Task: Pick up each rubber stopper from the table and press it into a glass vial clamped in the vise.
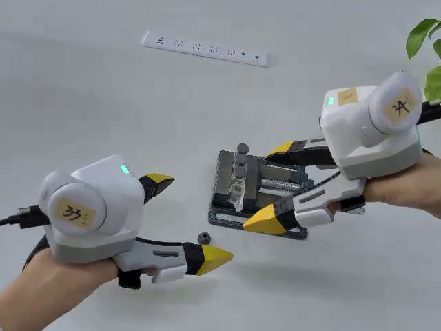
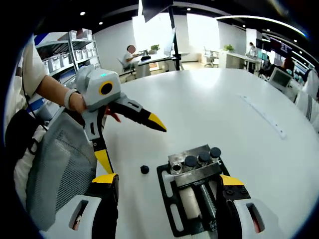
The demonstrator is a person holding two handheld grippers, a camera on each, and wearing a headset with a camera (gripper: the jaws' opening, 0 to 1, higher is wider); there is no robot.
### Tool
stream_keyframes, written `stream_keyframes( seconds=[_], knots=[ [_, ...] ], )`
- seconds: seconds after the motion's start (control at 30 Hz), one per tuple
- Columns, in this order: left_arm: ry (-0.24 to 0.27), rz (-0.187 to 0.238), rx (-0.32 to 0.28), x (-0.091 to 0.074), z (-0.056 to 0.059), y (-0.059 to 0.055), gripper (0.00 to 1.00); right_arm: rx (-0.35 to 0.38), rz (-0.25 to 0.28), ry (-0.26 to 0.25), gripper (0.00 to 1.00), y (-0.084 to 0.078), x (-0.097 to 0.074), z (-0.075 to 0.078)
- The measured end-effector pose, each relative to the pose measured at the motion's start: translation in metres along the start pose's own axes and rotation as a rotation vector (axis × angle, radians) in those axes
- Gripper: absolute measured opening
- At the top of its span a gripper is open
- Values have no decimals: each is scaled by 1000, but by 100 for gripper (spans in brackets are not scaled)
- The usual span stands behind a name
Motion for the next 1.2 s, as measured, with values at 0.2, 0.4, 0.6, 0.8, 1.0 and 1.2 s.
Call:
stream_keyframes(
  seconds=[0.2,0.4,0.6,0.8,1.0,1.2],
  knots=[
    [3,-6,1,1,0,0,85,52,40,-69,92,-10,-8,0],
    [16,-3,8,0,-1,0,81,89,68,-120,99,-19,-18,-1],
    [25,-39,36,-2,-1,-7,75,126,82,-160,99,-32,-27,-11],
    [30,-87,80,-2,-3,-15,65,162,90,-190,99,-41,-34,-24],
    [21,-144,146,1,-1,-25,47,203,100,-216,98,-51,-42,-37],
    [1,-181,201,11,1,-29,29,243,106,-239,97,-63,-51,-45]
  ],
)
Point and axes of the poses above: the centre of the closed fingertips' face, and the gripper's own axes: x roughly forward along the fingers, z roughly to its right, y roughly out of its top, the point moved 2 cm from there along -x, roughly backward along the fingers, and after that the axes turned 14 degrees about -x, right-handed, at the moved point
